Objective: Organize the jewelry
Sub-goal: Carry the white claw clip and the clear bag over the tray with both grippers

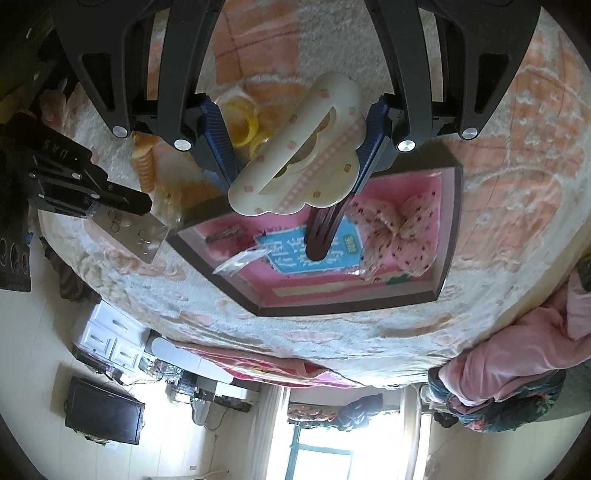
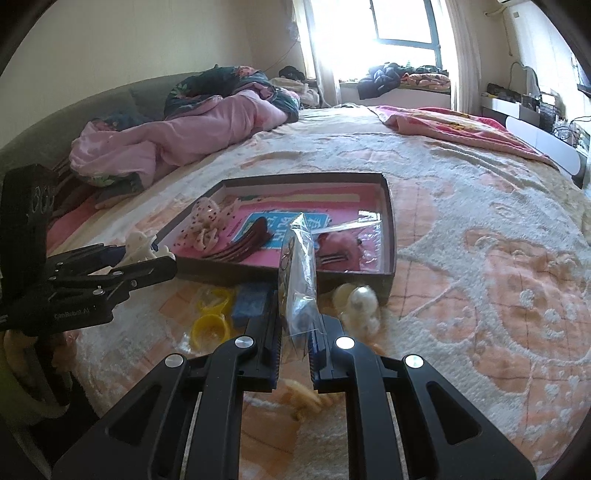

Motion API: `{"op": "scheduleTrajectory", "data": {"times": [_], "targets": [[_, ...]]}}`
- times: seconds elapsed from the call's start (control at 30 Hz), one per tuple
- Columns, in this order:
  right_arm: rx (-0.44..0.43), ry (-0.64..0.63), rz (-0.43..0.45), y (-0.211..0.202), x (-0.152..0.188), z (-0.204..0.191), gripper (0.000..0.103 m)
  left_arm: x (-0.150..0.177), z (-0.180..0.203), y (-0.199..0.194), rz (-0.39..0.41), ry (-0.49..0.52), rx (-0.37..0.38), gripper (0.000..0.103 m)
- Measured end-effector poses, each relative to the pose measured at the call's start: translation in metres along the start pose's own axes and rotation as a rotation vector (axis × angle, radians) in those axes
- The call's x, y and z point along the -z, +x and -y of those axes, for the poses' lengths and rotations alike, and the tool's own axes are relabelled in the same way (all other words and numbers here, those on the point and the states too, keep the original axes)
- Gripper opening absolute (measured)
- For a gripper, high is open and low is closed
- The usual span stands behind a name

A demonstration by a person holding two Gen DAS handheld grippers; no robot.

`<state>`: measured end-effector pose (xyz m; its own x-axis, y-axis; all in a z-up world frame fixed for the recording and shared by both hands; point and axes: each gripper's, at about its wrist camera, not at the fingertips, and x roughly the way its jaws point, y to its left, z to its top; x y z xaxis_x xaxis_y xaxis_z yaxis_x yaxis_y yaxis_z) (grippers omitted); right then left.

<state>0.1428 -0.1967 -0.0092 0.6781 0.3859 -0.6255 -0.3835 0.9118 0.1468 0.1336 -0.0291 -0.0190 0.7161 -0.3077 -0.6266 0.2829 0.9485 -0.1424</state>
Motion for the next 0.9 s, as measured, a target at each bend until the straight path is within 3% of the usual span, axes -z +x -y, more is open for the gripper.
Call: {"op": "scheduleTrajectory", "data": {"times": [0.9], "targets": [[0.043, 0.061, 0.009, 0.042, -0.051, 0.044, 0.012, -0.047, -0.005, 0.045, 0.001, -0.046, -0.004, 0.052]]}}
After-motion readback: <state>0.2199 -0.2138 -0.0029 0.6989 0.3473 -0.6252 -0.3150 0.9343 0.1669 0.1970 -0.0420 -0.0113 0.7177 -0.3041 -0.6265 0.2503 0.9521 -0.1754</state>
